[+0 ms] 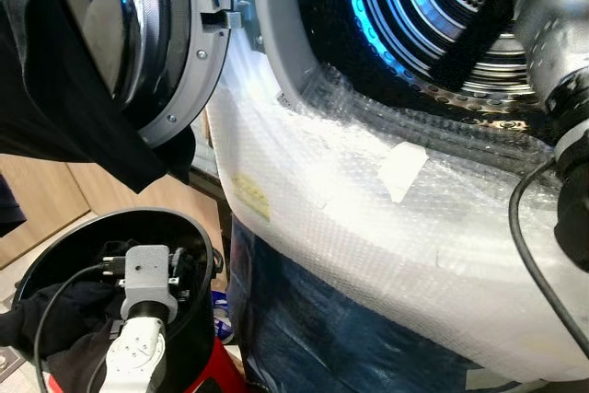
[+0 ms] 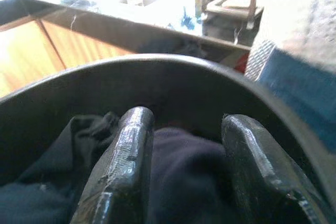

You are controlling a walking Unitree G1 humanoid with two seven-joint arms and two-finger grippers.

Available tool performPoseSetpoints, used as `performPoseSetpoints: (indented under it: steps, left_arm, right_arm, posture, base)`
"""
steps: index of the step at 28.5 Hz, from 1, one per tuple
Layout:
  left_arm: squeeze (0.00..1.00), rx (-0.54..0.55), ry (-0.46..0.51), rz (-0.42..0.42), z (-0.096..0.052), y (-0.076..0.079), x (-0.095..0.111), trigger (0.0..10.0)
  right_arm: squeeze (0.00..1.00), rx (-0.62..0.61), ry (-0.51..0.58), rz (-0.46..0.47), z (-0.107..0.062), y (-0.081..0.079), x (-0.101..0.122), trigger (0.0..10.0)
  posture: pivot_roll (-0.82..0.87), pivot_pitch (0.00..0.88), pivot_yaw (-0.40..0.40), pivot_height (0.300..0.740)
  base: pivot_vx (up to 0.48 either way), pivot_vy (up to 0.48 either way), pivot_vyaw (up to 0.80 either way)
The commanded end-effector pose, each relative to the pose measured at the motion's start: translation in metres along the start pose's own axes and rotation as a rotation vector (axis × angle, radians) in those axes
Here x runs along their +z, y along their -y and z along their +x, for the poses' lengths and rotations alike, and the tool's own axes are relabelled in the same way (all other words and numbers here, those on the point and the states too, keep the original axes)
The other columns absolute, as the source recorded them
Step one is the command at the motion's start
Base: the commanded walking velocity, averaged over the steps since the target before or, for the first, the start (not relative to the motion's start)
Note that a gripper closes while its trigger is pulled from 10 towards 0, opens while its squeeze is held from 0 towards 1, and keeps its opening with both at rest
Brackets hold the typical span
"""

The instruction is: Clothes washing

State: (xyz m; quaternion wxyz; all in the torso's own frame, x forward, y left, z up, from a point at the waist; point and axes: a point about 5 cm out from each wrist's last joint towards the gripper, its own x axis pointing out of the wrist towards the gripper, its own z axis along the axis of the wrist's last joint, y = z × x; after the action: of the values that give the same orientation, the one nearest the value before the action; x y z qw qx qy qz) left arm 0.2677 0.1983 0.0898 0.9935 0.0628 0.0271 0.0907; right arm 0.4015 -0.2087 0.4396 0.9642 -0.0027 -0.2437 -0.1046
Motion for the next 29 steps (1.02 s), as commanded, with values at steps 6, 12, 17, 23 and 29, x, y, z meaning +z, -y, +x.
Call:
performPoseSetpoints:
  steps: [6, 12, 17, 23, 29]
  left_arm:
    - [0.00, -0.044, 0.001, 0.023, -0.001, 0.002, 0.004, 10.0]
    - [0.00, -0.031, 0.026, 0.009, 0.000, 0.000, 0.012, 10.0]
    - [0.00, -0.059, 0.007, 0.023, 0.001, 0.001, 0.010, 10.0]
    - [0.00, -0.079, 0.025, 0.018, 0.005, 0.004, 0.017, 10.0]
    - [0.00, -0.082, 0.031, 0.012, 0.007, 0.004, 0.020, 10.0]
  right_arm:
    - [0.00, 0.195, -0.132, -0.151, -0.006, -0.030, -0.026, 10.0]
    - [0.00, 0.021, 0.234, -0.049, 0.001, -0.014, 0.046, 10.0]
    - [0.00, 0.226, -0.143, -0.195, -0.009, -0.038, -0.034, 10.0]
    - [0.00, 0.241, -0.171, -0.139, -0.012, -0.044, -0.042, 10.0]
    - [0.00, 0.253, -0.088, -0.068, -0.006, -0.050, -0.009, 10.0]
  posture:
    - [0.03, 0.000, -0.034, 0.740]
    - [0.04, 0.004, -0.028, 0.740]
    - [0.03, 0.000, -0.017, 0.740]
    - [0.03, 0.000, -0.010, 0.740]
    - [0.02, 0.000, -0.014, 0.740]
  base:
    - [0.000, 0.000, 0.00]
    - [0.000, 0.000, 0.00]
    - [0.000, 0.000, 0.00]
    - [0.000, 0.000, 0.00]
    - [0.000, 0.000, 0.00]
